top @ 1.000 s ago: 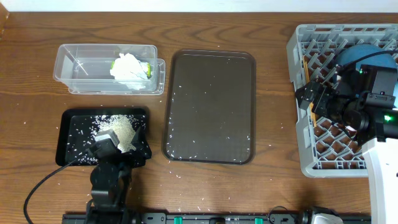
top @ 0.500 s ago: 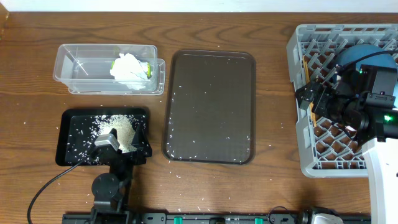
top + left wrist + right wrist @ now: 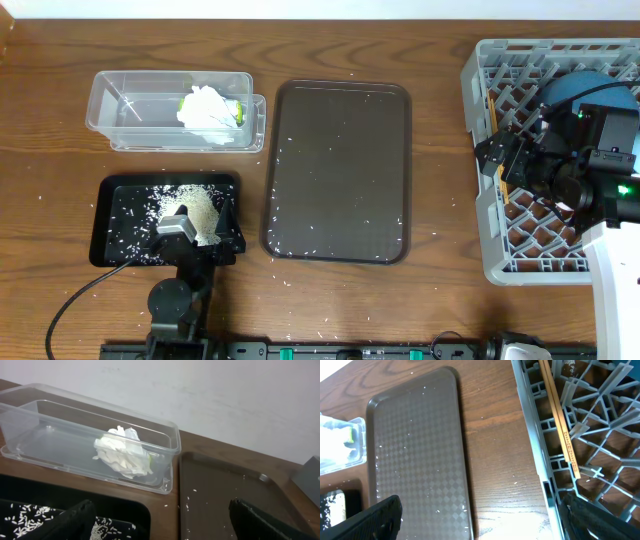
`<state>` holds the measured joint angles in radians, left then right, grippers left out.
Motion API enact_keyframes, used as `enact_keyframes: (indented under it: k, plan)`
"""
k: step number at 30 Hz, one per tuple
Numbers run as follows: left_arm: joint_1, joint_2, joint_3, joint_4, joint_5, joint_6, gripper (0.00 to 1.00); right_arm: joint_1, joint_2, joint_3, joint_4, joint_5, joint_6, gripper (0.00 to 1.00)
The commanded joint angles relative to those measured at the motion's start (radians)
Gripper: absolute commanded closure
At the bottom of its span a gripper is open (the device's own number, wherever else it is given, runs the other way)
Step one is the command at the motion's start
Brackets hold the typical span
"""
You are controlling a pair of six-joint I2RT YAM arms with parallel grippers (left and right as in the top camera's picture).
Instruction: Sort waste into correct bins and load items into the dishwasher rack
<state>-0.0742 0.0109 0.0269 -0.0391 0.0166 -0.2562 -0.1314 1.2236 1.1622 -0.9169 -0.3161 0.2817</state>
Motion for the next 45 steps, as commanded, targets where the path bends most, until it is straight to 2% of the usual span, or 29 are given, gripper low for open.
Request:
enact_keyframes:
  k: [1,6,11,13,45]
  plan:
    - [-0.004,-0.009,-0.023,-0.03,-0.009,0.024,0.11,0.005,-0.002,0.003,0.0,-0.006,0.01,0.01]
    - [-0.004,-0.009,-0.023,-0.031,-0.009,0.074,0.12,0.005,-0.002,0.003,0.0,-0.006,0.01,0.01]
    - [-0.004,-0.009,-0.023,-0.031,-0.009,0.287,0.12,0.005,-0.002,0.003,0.0,-0.006,0.01,0.01]
    - [-0.004,-0.009,-0.023,-0.031,-0.009,0.323,0.12,0.005,-0.002,0.003,0.0,-0.006,0.01,0.01]
    - [-0.004,-0.007,-0.023,-0.031,-0.008,0.327,0.12,0.005,-0.002,0.003,0.0,-0.006,0.01,0.01]
